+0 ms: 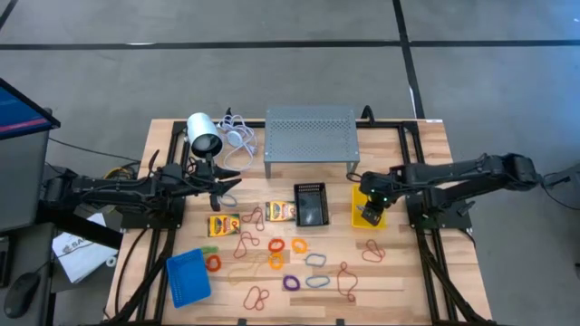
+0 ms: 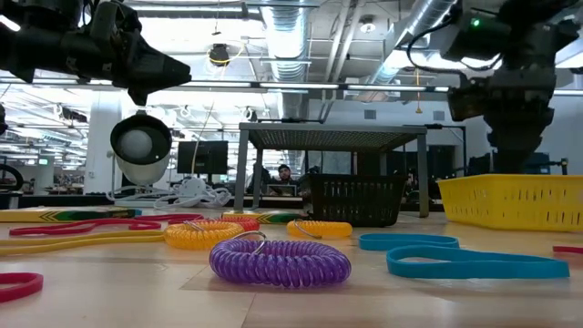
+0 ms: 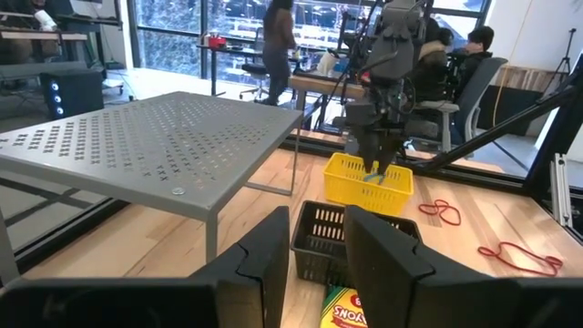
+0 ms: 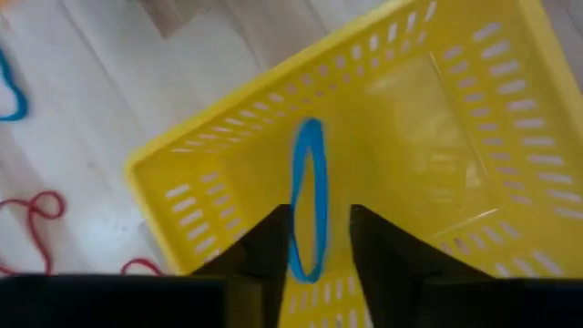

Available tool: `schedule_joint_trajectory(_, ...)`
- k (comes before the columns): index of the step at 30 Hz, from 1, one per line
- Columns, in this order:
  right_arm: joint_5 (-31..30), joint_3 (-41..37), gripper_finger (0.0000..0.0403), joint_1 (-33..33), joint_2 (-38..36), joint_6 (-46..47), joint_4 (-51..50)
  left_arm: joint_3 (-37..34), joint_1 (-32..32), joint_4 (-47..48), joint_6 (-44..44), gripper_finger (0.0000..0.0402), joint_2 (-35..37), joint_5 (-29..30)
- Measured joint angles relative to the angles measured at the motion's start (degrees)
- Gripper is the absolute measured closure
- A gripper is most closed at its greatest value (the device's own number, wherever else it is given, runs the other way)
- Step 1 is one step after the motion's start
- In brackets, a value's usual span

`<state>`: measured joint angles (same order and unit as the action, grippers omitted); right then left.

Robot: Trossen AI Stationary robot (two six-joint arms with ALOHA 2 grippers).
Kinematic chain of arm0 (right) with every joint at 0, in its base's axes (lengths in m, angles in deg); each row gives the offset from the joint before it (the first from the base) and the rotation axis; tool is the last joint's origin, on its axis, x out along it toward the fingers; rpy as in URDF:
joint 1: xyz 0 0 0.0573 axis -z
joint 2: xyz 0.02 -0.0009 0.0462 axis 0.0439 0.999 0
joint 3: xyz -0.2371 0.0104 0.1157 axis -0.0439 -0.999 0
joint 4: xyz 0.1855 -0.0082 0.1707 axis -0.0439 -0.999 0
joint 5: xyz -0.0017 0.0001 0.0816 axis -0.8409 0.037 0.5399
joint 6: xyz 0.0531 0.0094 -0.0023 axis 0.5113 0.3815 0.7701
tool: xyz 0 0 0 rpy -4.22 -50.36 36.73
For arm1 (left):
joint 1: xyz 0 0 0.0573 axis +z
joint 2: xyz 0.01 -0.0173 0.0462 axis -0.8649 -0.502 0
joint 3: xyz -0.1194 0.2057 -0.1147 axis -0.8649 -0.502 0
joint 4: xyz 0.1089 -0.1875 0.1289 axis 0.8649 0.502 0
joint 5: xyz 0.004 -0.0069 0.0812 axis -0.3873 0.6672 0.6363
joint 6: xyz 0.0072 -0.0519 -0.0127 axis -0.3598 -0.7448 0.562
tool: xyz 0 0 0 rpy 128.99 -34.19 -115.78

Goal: Pick & Place Office Desk Supplies
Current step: Put the blue rubber band into the yellow basket, then put the red rubber band into the yellow basket

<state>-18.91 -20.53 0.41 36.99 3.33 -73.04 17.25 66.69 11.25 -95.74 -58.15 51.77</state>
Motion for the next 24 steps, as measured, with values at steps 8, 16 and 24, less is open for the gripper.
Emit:
schedule_joint_trajectory(8,-1.57,0.00,0.0200,1.46,3.78,-1.48,0.31,0.00,-0.02,0.03,0.03,0.0298,-0.01,0.00)
schedule_joint_trajectory(16,-2.65,3.02,0.0237,1.51,1.95,-4.70,-1.48,0.00,-0.01,0.01,0.02,0.0298,-0.02,-0.02)
schedule_joint_trajectory(24,-2.45,2.52,0.0294,2.06,2.15,-4.94,-6.35,0.00,-0.02,-0.01,0.02,0.0298,-0.02,0.00)
